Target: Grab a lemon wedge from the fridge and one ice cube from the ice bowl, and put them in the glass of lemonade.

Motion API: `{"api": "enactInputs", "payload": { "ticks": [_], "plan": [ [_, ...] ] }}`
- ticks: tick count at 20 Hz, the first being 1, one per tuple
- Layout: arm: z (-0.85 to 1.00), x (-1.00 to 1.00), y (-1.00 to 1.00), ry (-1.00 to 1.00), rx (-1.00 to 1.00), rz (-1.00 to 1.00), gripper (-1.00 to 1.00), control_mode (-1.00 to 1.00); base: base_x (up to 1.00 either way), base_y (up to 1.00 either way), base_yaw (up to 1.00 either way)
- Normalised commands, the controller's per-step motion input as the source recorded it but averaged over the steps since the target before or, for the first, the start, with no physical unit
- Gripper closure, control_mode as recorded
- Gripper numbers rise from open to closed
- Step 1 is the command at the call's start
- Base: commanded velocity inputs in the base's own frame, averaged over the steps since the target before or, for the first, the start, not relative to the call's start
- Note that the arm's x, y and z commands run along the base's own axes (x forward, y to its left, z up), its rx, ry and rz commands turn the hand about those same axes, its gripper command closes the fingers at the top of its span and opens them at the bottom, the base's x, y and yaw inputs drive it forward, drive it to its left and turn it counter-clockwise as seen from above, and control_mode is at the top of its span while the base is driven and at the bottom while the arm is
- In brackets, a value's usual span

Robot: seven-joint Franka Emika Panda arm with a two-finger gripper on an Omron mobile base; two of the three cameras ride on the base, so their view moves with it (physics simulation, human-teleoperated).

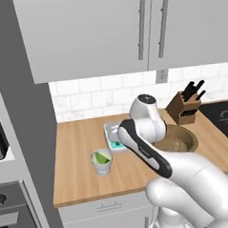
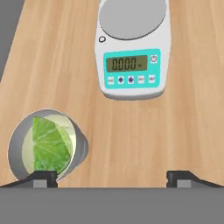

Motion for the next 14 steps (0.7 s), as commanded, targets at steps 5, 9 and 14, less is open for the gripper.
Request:
{"api": "enactInputs", "payload": {
  "ticks": [5, 9, 14],
  "plan": [
    [0.08, 0.06, -0.96, 0.05, 0.05, 0.0, -1.0, -1.0, 0.0, 0.0, 0.0],
    [0.01, 0.13, -0.99, 0.2, 0.0, 0.0, -1.0, -1.0, 0.0, 0.0, 0.0],
    [-0.06, 0.33, -0.85, 0.26, 0.0, 0.0, -1.0, -1.0, 0.0, 0.0, 0.0]
  ]
}}
